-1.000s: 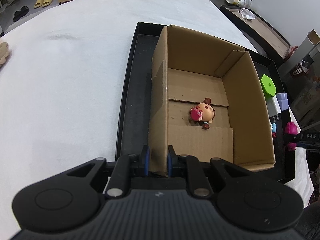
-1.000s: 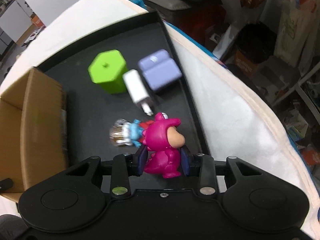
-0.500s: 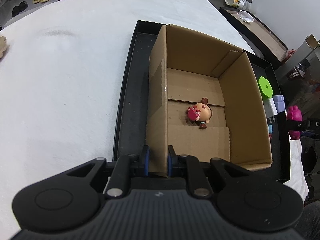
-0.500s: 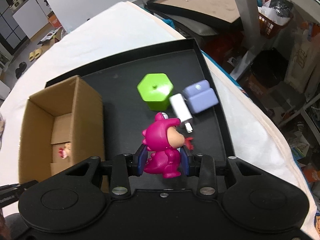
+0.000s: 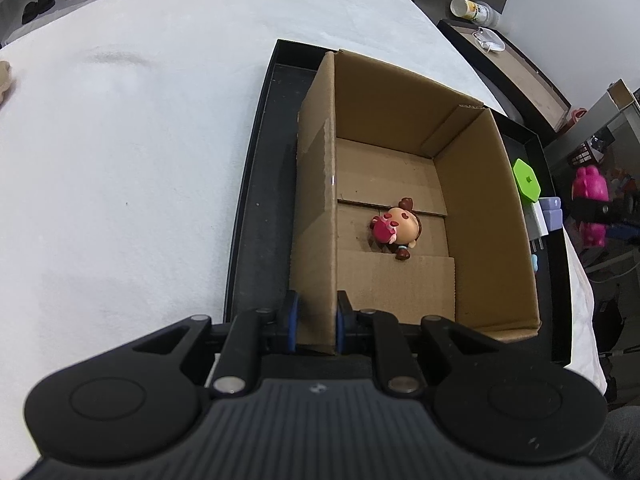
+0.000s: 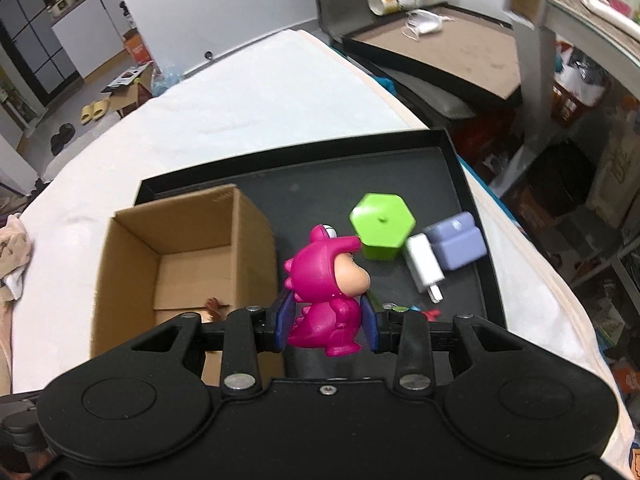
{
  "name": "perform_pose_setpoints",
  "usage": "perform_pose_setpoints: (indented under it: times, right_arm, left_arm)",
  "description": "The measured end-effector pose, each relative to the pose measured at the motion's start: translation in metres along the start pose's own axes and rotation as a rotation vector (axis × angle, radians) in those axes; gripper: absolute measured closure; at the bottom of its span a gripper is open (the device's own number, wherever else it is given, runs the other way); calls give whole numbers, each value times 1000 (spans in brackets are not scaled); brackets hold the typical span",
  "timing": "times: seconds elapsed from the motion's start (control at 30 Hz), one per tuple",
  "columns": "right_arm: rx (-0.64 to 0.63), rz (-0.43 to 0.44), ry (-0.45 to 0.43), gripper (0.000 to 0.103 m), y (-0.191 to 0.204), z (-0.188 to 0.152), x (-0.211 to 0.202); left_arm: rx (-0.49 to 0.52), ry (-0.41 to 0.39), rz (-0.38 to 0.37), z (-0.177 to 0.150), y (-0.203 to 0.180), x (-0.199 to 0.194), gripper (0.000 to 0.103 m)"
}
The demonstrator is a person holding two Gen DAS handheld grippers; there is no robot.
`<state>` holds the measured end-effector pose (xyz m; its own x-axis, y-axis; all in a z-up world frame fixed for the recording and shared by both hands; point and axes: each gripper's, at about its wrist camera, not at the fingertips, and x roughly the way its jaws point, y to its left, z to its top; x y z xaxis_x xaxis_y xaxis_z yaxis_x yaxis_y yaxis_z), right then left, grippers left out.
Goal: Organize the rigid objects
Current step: 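Lift the pink dinosaur with the right gripper and drop it into the box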
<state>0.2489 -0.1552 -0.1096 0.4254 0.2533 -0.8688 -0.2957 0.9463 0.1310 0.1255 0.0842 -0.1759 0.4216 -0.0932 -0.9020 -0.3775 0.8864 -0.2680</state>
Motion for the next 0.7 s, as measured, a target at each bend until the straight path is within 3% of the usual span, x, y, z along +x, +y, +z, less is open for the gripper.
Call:
perform_pose_setpoints:
  times: [0.7]
  right_arm:
    - [-127,64,-24,68,85,22,-1]
  left_arm:
    - [-9,8,-23,1,2,1,86]
